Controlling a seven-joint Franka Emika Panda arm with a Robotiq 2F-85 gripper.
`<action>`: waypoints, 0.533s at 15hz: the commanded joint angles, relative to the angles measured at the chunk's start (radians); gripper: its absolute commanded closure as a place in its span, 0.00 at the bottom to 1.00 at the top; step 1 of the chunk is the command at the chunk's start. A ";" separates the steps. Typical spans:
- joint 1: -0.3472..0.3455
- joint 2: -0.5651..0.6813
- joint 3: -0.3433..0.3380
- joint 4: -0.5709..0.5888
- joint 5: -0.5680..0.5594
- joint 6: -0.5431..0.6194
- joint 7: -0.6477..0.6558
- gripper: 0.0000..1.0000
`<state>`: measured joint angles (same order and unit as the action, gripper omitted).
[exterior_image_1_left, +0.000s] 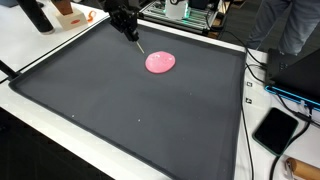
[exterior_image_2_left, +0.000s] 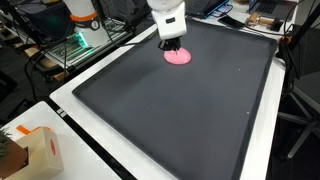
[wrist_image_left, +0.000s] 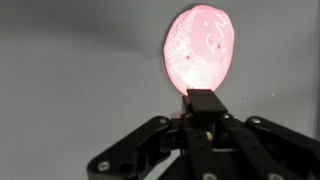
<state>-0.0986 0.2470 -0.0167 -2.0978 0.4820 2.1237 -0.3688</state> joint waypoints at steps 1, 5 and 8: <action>0.009 0.058 0.012 0.100 -0.066 -0.062 0.062 0.97; 0.036 0.113 0.031 0.207 -0.151 -0.125 0.123 0.97; 0.066 0.151 0.044 0.290 -0.223 -0.181 0.168 0.97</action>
<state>-0.0569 0.3447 0.0183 -1.9014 0.3302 2.0088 -0.2555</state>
